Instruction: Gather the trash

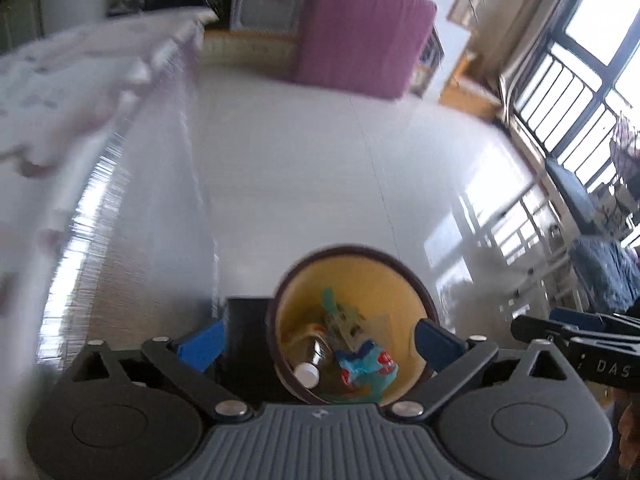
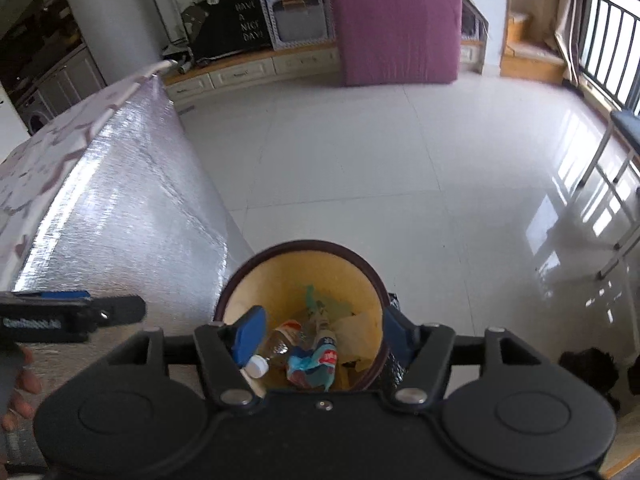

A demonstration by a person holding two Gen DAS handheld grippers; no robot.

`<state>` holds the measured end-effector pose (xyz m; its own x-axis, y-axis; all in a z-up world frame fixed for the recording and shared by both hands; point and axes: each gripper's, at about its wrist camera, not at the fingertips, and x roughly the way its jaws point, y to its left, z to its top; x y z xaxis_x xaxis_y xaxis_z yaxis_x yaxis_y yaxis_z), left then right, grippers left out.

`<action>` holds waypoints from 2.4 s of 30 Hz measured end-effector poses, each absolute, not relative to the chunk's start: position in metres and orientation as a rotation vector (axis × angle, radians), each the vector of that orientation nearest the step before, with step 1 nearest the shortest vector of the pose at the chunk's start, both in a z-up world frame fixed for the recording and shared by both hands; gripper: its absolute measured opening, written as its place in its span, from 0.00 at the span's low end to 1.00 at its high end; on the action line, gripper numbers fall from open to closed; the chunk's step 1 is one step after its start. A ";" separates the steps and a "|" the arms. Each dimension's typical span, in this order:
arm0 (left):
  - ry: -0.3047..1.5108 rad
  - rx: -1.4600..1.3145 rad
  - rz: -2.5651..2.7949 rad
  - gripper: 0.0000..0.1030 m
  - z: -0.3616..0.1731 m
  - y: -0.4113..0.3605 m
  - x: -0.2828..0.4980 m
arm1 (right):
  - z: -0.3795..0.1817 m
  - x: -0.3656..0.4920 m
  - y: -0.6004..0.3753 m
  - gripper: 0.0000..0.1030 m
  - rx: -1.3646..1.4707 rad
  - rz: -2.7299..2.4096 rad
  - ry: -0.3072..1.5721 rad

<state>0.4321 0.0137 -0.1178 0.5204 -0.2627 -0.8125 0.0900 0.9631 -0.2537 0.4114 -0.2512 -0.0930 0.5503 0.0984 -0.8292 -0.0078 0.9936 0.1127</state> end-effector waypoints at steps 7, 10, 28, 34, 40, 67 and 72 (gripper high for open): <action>0.879 -0.197 -0.190 1.00 -0.067 0.058 0.388 | -0.051 0.386 -0.216 0.78 0.033 0.078 0.914; 0.837 -0.187 -0.191 1.00 -0.055 0.075 0.368 | -0.035 0.369 -0.199 0.82 0.034 0.069 0.873; 0.707 -0.157 -0.226 1.00 -0.048 0.128 0.247 | 0.000 0.220 -0.145 1.00 0.030 -0.056 0.681; 0.661 -0.114 -0.234 1.00 -0.051 0.116 0.216 | -0.004 0.184 -0.154 1.00 0.056 -0.089 0.629; 0.647 -0.107 -0.212 1.00 -0.059 0.105 0.187 | -0.009 0.155 -0.161 1.00 0.048 -0.087 0.588; 0.602 -0.058 -0.154 1.00 -0.061 0.081 0.144 | -0.028 0.120 -0.179 1.00 0.037 -0.095 0.583; 0.602 -0.054 -0.153 1.00 -0.060 0.079 0.143 | -0.027 0.118 -0.183 1.00 0.041 -0.100 0.580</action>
<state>0.1429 0.0792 -0.0604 0.8133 -0.1591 -0.5597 0.1274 0.9872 -0.0955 0.1181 -0.1830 -0.0272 0.8317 -0.0830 -0.5489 0.1059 0.9943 0.0101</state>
